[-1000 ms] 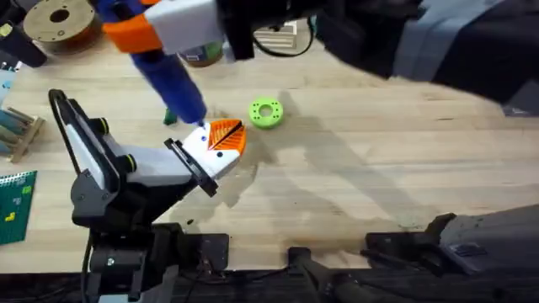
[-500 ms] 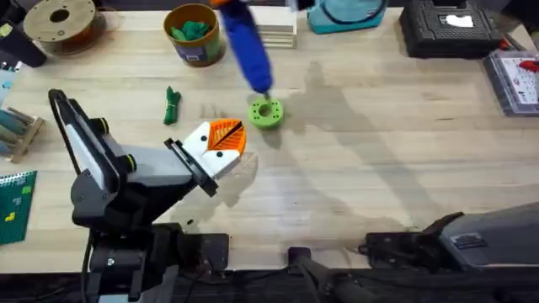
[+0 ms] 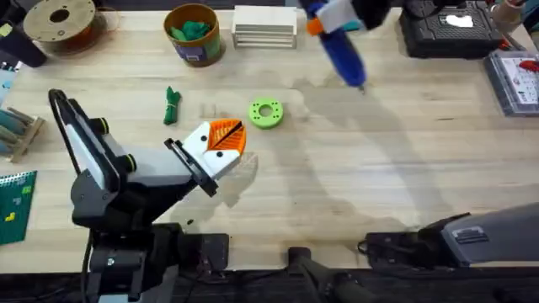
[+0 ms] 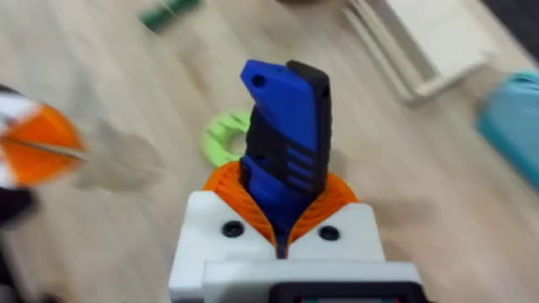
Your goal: Pick up the gripper from the table and insert it into the empty holder that is missing its gripper. Then pick up a screw, insert it into the mounting hole, and use the screwdriver to tighten it. Finally, clean up the table by picking up the vegetable and placing it into the bucket.
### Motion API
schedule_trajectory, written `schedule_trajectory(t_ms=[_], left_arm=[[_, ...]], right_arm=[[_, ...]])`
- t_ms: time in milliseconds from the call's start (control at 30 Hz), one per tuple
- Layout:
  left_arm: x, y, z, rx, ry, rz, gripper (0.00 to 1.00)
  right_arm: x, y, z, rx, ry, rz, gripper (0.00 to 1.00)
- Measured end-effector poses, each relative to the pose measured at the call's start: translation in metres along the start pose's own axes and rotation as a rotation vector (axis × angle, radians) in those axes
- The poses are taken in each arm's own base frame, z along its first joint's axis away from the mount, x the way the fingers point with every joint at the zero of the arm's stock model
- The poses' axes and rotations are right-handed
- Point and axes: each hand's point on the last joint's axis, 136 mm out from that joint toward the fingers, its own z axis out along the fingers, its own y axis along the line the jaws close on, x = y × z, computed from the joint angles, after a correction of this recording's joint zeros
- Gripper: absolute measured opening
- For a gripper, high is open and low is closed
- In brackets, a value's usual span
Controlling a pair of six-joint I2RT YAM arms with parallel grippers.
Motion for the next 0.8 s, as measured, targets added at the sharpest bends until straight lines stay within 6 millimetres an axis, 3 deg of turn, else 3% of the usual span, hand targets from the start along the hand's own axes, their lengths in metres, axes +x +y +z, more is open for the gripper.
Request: schedule_trajectory(t_ms=[200, 400, 633, 800], left_arm=[[0.0, 0.0, 0.0, 0.0, 0.0, 0.0, 0.006], [0.0, 0.0, 0.0, 0.0, 0.0, 0.0, 0.006], [0.0, 0.0, 0.0, 0.0, 0.0, 0.0, 0.006], [0.0, 0.0, 0.0, 0.0, 0.0, 0.0, 0.006]], right_arm=[[0.02, -0.041, -0.013, 0.129, 0.068, -0.225, 0.013], [0.033, -0.066, -0.019, 0.168, 0.116, -0.409, 0.013], [0.064, -0.087, 0.017, 0.077, 0.218, -0.688, 0.013], [0.088, -0.099, 0.043, 0.019, 0.3, -0.777, 0.013]])
